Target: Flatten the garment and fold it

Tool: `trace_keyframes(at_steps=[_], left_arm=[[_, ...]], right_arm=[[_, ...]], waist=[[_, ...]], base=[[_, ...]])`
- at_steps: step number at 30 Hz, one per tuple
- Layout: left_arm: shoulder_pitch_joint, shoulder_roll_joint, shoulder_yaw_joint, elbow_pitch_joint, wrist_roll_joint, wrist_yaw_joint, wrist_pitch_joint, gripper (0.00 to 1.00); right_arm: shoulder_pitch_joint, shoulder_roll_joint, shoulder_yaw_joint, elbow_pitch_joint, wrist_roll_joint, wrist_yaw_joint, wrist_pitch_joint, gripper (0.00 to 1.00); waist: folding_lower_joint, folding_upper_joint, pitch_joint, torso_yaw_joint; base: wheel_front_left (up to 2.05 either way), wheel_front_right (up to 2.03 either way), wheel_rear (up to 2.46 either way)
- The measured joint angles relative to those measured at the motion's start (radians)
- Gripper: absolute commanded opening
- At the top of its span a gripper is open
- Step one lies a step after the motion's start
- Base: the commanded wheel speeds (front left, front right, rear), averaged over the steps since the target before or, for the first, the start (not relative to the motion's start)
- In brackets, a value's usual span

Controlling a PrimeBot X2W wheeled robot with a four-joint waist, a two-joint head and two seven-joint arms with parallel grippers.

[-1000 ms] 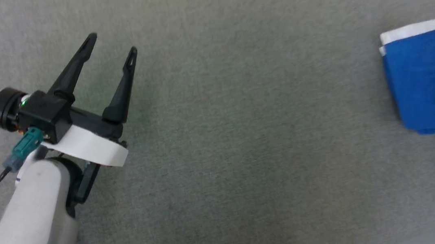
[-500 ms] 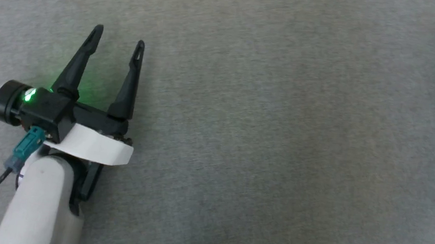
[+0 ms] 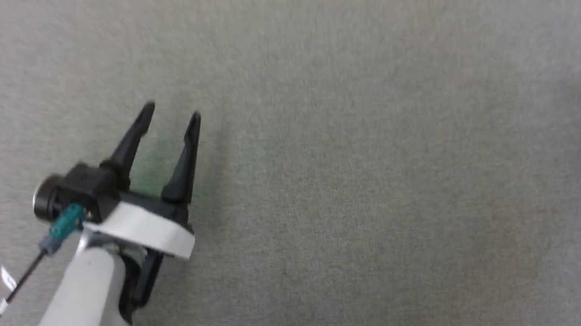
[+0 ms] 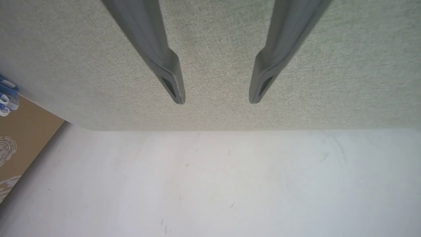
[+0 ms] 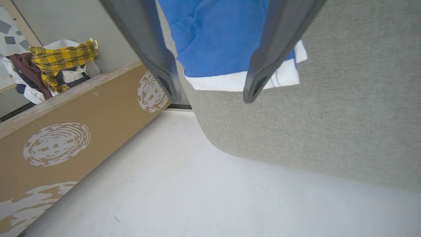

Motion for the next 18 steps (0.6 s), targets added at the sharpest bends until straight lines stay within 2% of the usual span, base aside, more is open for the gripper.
trace_keyframes(at_steps=[8,18], left_arm=[[0.084,-0.020,0.018,0.051,-0.022,0.018,-0.009,1.00],[0.155,-0.046,0.038,0.096,-0.042,0.035,-0.010,1.00]], right_arm=[[0.204,0.119,0.061,-0.256,0.175,0.000,-0.037,1.00],[0.537,0.322,0.103,-0.624,0.201,0.000,-0.012,1.00]], waist=[[-0.0002,0.0000,-0.166,0.038],[-0.0002,0.0000,-0.324,0.112]], base=[[0.00,0.00,0.00],[0.00,0.00,0.00]])
